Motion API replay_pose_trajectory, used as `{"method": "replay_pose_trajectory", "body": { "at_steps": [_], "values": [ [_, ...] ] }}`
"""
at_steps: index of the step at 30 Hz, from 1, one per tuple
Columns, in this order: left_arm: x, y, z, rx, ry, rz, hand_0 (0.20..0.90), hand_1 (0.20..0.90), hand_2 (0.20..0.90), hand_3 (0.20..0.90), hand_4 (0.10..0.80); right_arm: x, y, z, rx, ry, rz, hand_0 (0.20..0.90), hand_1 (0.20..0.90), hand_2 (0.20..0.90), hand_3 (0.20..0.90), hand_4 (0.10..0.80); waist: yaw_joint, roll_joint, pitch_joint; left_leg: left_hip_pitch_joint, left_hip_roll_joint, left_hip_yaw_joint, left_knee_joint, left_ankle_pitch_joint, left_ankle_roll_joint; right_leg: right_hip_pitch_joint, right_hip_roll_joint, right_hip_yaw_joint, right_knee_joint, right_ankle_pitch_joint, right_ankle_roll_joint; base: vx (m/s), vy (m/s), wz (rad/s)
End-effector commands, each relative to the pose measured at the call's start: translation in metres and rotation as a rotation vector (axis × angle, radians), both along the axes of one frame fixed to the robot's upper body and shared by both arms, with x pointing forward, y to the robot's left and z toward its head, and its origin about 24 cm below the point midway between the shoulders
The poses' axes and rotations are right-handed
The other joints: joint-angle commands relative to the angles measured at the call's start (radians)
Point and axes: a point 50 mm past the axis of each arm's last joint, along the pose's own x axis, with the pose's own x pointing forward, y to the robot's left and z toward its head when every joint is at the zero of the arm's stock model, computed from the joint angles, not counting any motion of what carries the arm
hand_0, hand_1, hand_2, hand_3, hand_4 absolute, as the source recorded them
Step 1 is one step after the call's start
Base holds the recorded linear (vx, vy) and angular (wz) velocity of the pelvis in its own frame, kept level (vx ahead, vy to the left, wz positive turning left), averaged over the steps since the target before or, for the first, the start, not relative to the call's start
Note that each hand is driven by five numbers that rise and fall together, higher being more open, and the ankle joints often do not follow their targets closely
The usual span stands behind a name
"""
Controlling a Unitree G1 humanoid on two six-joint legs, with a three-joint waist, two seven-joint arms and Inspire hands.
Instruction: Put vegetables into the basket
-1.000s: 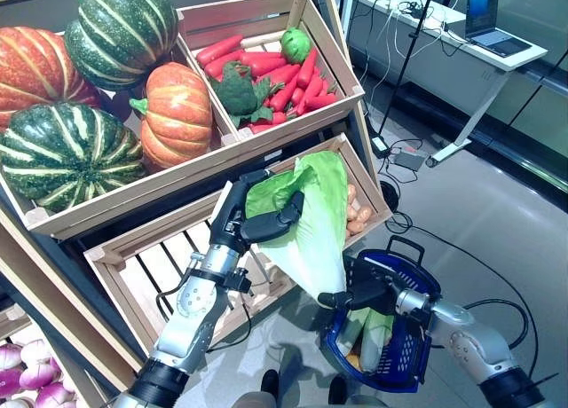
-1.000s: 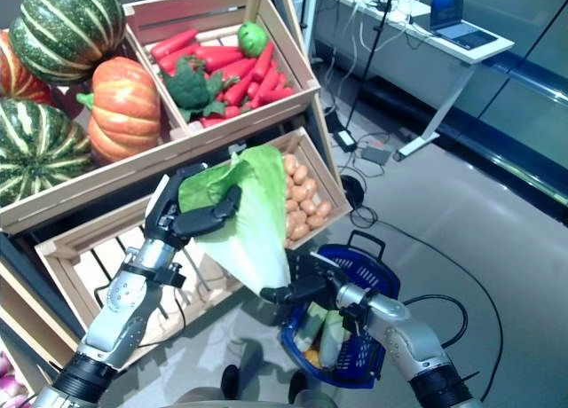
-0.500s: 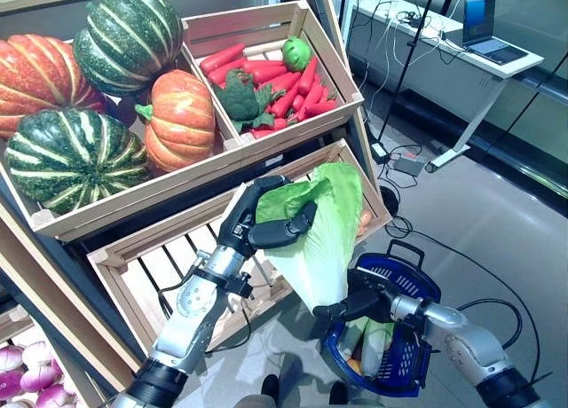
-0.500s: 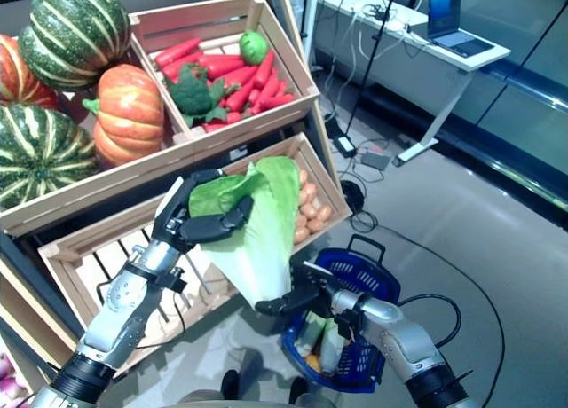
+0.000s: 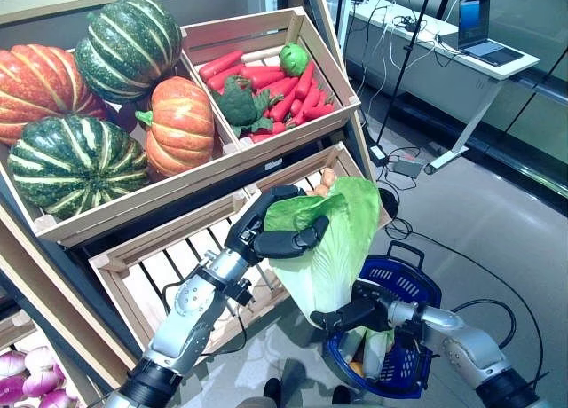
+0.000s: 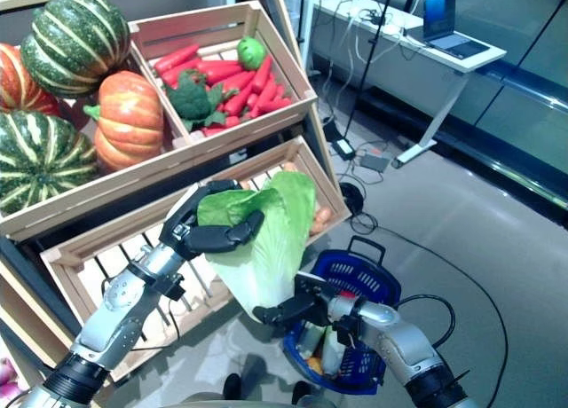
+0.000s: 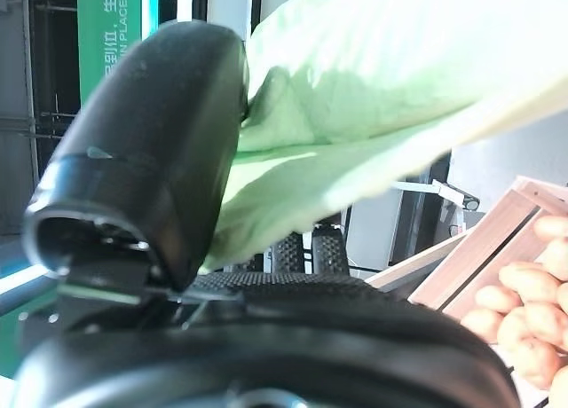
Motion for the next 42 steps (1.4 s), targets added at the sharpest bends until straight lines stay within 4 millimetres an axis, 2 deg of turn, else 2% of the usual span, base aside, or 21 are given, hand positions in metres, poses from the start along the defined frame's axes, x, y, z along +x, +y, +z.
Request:
{"method": "replay_pose_trajectory", "body": {
  "at_steps": [1,11,12,13,17,22,27,34,42],
  "values": [
    [-0.002,-0.029,0.048,-0.125,-0.234,-0.18,0.3,0.3,0.3,0.3,0.4,0.021,0.01,0.03,0.076,-0.154,0.024,0.3,0.3,0.3,0.3,0.4,0.017,-0.017,-0.085,0.046,-0.008,0.009,0.006,-0.121,-0.034,0.026,-0.038,-0.021,0.006,-0.006,0.051,0.0,0.0,0.0],
    [-0.003,-0.027,0.044,-0.093,-0.22,-0.184,0.314,0.314,0.314,0.314,0.409,0.018,0.01,0.029,0.127,-0.141,-0.028,0.3,0.3,0.3,0.3,0.4,0.014,-0.01,-0.085,0.047,-0.009,0.008,0.005,-0.122,-0.033,0.028,-0.038,-0.019,0.006,-0.008,0.051,0.0,0.0,0.0],
    [-0.002,-0.026,0.043,-0.087,-0.216,-0.183,0.484,0.484,0.484,0.484,0.522,0.018,0.01,0.029,0.132,-0.14,-0.036,0.3,0.3,0.3,0.3,0.4,0.014,-0.01,-0.085,0.048,-0.009,0.009,0.004,-0.122,-0.033,0.028,-0.038,-0.019,0.005,-0.008,0.051,0.0,0.0,0.0],
    [-0.003,-0.026,0.042,-0.08,-0.208,-0.186,0.9,0.9,0.9,0.9,0.8,0.018,0.01,0.028,0.139,-0.139,-0.048,0.3,0.3,0.3,0.3,0.4,0.013,-0.009,-0.084,0.048,-0.009,0.009,0.004,-0.122,-0.033,0.027,-0.039,-0.02,0.006,-0.008,0.052,0.0,0.0,0.0],
    [-0.003,-0.022,0.037,-0.085,-0.171,-0.171,0.9,0.9,0.9,0.9,0.8,0.016,0.008,0.027,0.177,-0.126,-0.108,0.3,0.3,0.3,0.3,0.4,0.012,-0.006,-0.083,0.046,-0.008,0.009,0.003,-0.121,-0.033,0.026,-0.038,-0.022,0.004,-0.007,0.053,0.0,0.0,0.0],
    [-0.005,-0.015,0.031,-0.173,-0.118,-0.149,0.9,0.9,0.9,0.9,0.8,0.015,0.005,0.029,0.306,-0.118,-0.232,0.3,0.3,0.3,0.3,0.4,0.008,-0.002,-0.078,0.04,-0.006,0.012,0.002,-0.118,-0.032,0.021,-0.036,-0.022,0.002,-0.006,0.052,-0.006,-0.001,0.0],
    [-0.007,-0.007,0.026,-0.241,-0.073,-0.114,0.9,0.9,0.9,0.9,0.8,0.016,0.002,0.039,0.464,-0.185,-0.355,0.3,0.3,0.3,0.3,0.4,0.004,0.003,-0.071,0.03,-0.001,0.013,0.002,-0.117,-0.036,0.009,-0.036,-0.024,0.002,-0.005,0.053,-0.048,-0.013,-0.04],
    [-0.01,0.009,0.014,-0.276,0.009,-0.028,0.9,0.9,0.9,0.9,0.8,0.012,-0.021,0.044,0.606,-0.239,-0.545,0.3,0.3,0.3,0.3,0.4,-0.005,0.009,-0.069,0.006,0.011,0.018,0.002,-0.109,-0.044,-0.012,-0.033,-0.022,0.002,-0.001,0.054,-0.032,-0.012,-0.02],
    [-0.008,0.039,0.008,-0.305,-0.004,0.139,0.9,0.9,0.9,0.9,0.8,0.012,-0.051,0.034,0.744,-0.275,-0.861,0.3,0.3,0.3,0.3,0.4,-0.008,0.021,-0.032,-0.039,0.014,0.028,0.002,-0.094,-0.043,-0.058,-0.024,-0.018,0.002,-0.004,0.04,-0.031,-0.011,0.0]
  ]
}}
